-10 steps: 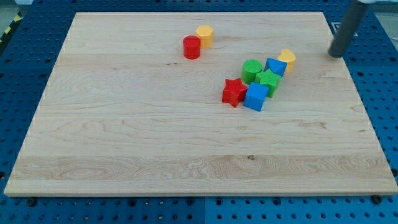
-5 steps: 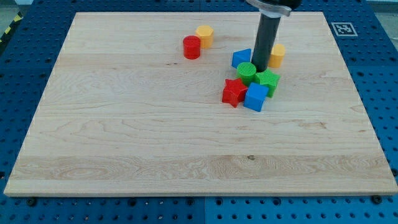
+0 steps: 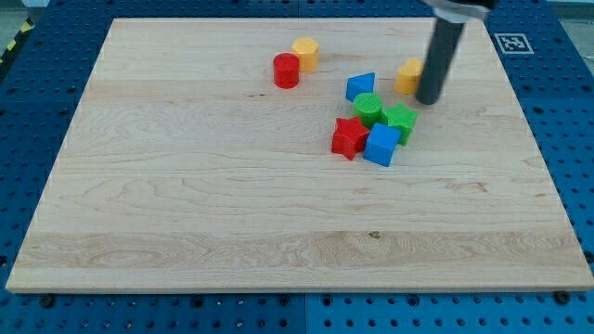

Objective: Move the blue triangle and the yellow heart slightly to the left

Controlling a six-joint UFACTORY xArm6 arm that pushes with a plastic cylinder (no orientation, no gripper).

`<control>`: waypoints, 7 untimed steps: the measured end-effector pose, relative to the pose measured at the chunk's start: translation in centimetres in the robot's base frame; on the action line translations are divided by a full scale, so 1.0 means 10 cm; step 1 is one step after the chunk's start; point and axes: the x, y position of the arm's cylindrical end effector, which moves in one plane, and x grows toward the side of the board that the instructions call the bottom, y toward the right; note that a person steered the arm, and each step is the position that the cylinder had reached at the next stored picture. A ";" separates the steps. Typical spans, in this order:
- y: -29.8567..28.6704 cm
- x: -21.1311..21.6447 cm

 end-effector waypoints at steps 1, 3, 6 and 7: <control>0.69 0.05; 0.06 -0.23; -0.54 -0.47; -0.14 -0.33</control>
